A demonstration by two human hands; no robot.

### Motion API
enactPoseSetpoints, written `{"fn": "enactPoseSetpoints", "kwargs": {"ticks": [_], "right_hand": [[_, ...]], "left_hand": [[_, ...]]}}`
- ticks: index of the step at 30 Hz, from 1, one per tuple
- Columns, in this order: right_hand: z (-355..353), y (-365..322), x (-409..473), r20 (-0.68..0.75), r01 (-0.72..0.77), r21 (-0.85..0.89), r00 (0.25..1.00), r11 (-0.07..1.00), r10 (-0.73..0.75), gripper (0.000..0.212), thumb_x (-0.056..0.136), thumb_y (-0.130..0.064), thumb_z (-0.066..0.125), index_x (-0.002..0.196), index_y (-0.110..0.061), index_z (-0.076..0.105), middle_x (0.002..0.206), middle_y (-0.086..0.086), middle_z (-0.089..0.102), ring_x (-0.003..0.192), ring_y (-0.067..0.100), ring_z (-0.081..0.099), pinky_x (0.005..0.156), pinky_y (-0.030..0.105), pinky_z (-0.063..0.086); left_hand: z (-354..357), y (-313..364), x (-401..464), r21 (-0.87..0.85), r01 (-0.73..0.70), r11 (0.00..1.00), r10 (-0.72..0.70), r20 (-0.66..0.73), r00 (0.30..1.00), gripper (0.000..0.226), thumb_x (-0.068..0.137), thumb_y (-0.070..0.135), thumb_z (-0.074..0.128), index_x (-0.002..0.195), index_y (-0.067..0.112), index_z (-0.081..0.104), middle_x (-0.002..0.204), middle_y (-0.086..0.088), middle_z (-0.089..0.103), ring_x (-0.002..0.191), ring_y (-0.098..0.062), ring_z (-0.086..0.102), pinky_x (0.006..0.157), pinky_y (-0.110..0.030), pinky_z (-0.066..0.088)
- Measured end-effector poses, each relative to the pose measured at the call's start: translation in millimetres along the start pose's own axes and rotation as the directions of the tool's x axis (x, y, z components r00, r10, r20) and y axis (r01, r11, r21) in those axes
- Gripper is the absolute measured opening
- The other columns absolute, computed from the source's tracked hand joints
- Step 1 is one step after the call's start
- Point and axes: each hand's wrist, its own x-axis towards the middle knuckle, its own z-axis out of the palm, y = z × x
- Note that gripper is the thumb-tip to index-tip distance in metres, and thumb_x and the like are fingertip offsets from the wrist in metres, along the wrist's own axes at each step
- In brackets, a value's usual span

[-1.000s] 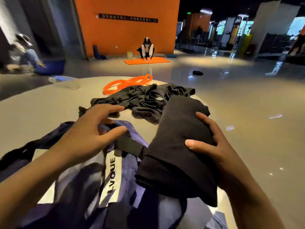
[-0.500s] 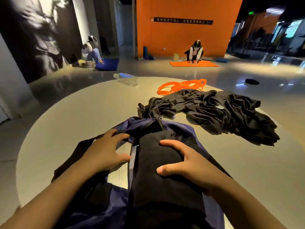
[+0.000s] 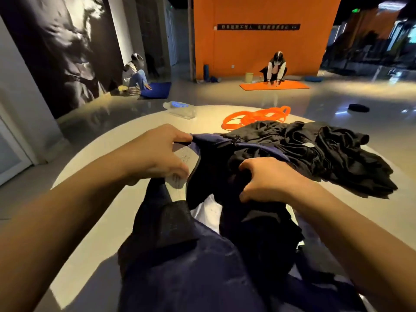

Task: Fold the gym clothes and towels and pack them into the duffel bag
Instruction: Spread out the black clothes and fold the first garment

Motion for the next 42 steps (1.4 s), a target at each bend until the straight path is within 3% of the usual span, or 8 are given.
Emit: {"fn": "enactPoseSetpoints", "kwargs": {"ticks": [8, 11, 19, 23, 28, 35, 39, 42], "right_hand": [[68.0, -46.9, 17.6, 0.219, 0.264, 0.154, 0.930, 0.952, -0.294, 0.082, 0.081, -0.068, 0.053, 0.149, -0.035, 0.019, 0.150, 0.002, 0.035, 0.137, 0.028, 0.032, 0.109, 0.052, 0.031], [77.7, -36.2, 12.8, 0.244, 0.262, 0.186, 0.921, 0.947, -0.303, 0.089, 0.077, -0.070, 0.058, 0.149, -0.040, 0.016, 0.156, -0.002, 0.023, 0.142, 0.024, 0.018, 0.113, 0.051, 0.025], [78.3, -44.3, 9.1, 0.297, 0.245, 0.204, 0.907, 0.948, -0.298, 0.112, 0.065, -0.056, 0.079, 0.150, -0.040, 0.007, 0.157, -0.003, 0.010, 0.144, 0.024, 0.011, 0.115, 0.044, 0.026], [86.6, -49.2, 9.5, 0.214, 0.294, 0.248, 0.913, 0.923, -0.348, 0.106, 0.070, -0.036, 0.081, 0.149, -0.038, 0.011, 0.152, -0.002, 0.019, 0.140, 0.025, 0.016, 0.112, 0.041, 0.032], [85.6, -56.7, 18.0, 0.066, 0.439, 0.411, 0.860, 0.799, -0.506, 0.093, 0.073, -0.015, 0.075, 0.149, -0.029, 0.023, 0.148, -0.004, 0.028, 0.136, 0.013, 0.028, 0.112, 0.029, 0.030], [92.4, -47.3, 14.2, -0.151, 0.317, 0.329, 0.947, 0.889, -0.282, 0.064, 0.081, -0.033, 0.063, 0.139, -0.029, 0.036, 0.129, 0.002, 0.048, 0.120, 0.022, 0.047, 0.098, 0.028, 0.038], [72.7, -27.4, -7.2, -0.319, 0.316, 0.161, 0.913, 0.935, -0.254, 0.056, 0.084, -0.027, 0.056, 0.134, -0.031, 0.030, 0.097, 0.003, 0.062, 0.088, 0.027, 0.059, 0.068, 0.034, 0.043], [66.3, -10.5, -14.9, -0.284, 0.276, 0.272, 0.938, 0.922, -0.197, 0.058, 0.083, -0.021, 0.057, 0.132, -0.036, 0.029, 0.086, -0.004, 0.060, 0.076, 0.016, 0.058, 0.062, 0.028, 0.043]], "left_hand": [[5.3, -26.6, -7.3, -0.191, 0.161, 0.968, -0.149, 0.076, 0.986, 0.066, 0.076, 0.007, 0.077, 0.132, 0.030, 0.049, 0.109, 0.013, 0.044, 0.094, -0.008, 0.049, 0.076, -0.023, 0.046], [-4.4, -48.3, -15.5, -0.213, 0.187, 0.959, -0.172, 0.089, 0.981, 0.070, 0.077, 0.008, 0.077, 0.134, 0.034, 0.046, 0.120, 0.013, 0.040, 0.112, -0.013, 0.046, 0.089, -0.026, 0.043], [18.7, -76.1, -46.4, 0.207, 0.133, 0.969, -0.162, 0.131, 0.978, 0.089, 0.080, 0.026, 0.071, 0.149, 0.042, 0.017, 0.137, 0.019, 0.022, 0.096, -0.007, 0.048, 0.065, -0.011, 0.039], [31.5, -78.0, -52.2, 0.141, 0.134, 0.981, -0.158, 0.177, 0.971, 0.091, 0.081, 0.017, 0.069, 0.149, 0.043, 0.013, 0.146, 0.014, 0.024, 0.111, -0.013, 0.045, 0.083, -0.022, 0.043], [7.1, -61.2, -33.9, -0.167, 0.123, 0.978, -0.114, 0.063, 0.992, 0.086, 0.080, 0.001, 0.069, 0.147, 0.037, 0.028, 0.131, 0.018, 0.034, 0.116, -0.002, 0.034, 0.071, -0.005, 0.036], [-9.6, -72.2, -36.7, -0.116, 0.189, 0.975, -0.181, 0.076, 0.981, 0.082, 0.082, 0.007, 0.071, 0.147, 0.035, 0.029, 0.138, 0.012, 0.036, 0.114, -0.011, 0.042, 0.076, -0.018, 0.038], [-2.4, -82.6, -36.4, -0.053, 0.192, 0.980, -0.188, 0.058, 0.980, 0.082, 0.081, 0.011, 0.072, 0.148, 0.033, 0.028, 0.133, 0.013, 0.038, 0.108, -0.010, 0.044, 0.070, -0.011, 0.038], [11.8, -78.8, -31.4, 0.039, 0.163, 0.986, -0.165, 0.049, 0.985, 0.085, 0.079, 0.024, 0.073, 0.150, 0.032, 0.026, 0.141, 0.010, 0.036, 0.117, -0.010, 0.040, 0.082, -0.020, 0.036]]}}
